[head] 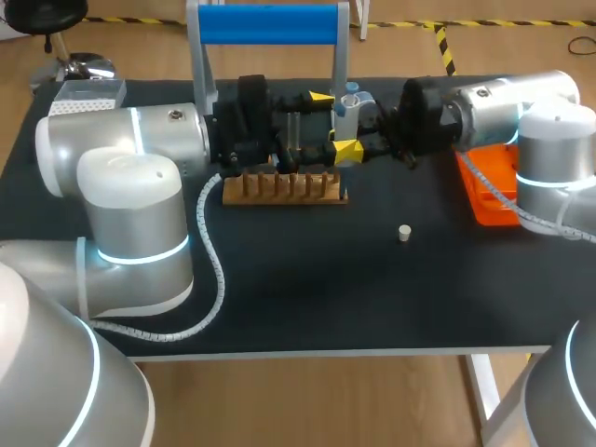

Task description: Invert the test tube, pick up the pipette, mount the tip to pipette, aspirate from beaker and dispense into the tube, eject the tip, return the pipette, and cap with the stopper.

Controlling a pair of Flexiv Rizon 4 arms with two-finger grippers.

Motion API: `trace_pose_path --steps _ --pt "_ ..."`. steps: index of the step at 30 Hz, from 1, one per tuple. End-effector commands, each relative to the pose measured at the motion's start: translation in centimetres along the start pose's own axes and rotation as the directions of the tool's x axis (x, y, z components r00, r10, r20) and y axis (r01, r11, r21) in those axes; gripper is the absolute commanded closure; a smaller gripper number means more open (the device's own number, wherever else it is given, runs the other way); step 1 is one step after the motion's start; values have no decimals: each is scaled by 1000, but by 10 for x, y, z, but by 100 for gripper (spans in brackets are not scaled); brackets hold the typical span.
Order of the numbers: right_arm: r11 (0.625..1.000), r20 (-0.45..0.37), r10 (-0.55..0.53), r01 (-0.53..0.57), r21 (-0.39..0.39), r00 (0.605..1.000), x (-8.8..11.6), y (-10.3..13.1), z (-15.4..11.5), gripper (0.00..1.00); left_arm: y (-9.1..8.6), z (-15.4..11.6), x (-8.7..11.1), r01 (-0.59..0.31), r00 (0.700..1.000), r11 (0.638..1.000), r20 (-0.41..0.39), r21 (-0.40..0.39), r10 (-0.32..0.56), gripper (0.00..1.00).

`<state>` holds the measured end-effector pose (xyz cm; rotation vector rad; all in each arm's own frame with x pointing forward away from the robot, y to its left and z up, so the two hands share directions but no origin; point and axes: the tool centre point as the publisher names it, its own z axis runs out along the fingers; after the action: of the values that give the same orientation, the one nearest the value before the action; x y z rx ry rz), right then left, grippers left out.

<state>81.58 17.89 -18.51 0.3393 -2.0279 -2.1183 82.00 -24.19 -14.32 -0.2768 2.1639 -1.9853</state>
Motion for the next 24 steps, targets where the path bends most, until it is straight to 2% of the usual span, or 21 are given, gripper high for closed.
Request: trace_pose_path --steps 1,23,24 --pt "1000 -1 3 -3 9 1000 -2 0 5 100 1 1 1 -1 1000 1000 3 2 1 0" --pt "1000 15 5 -5 8 1000 -8 -2 17 100 1 1 1 -1 1000 1000 3 2 1 0" --pt "1000 15 4 -4 8 1000 -8 -2 17 100 1 1 1 -1 1000 1000 3 2 1 20"
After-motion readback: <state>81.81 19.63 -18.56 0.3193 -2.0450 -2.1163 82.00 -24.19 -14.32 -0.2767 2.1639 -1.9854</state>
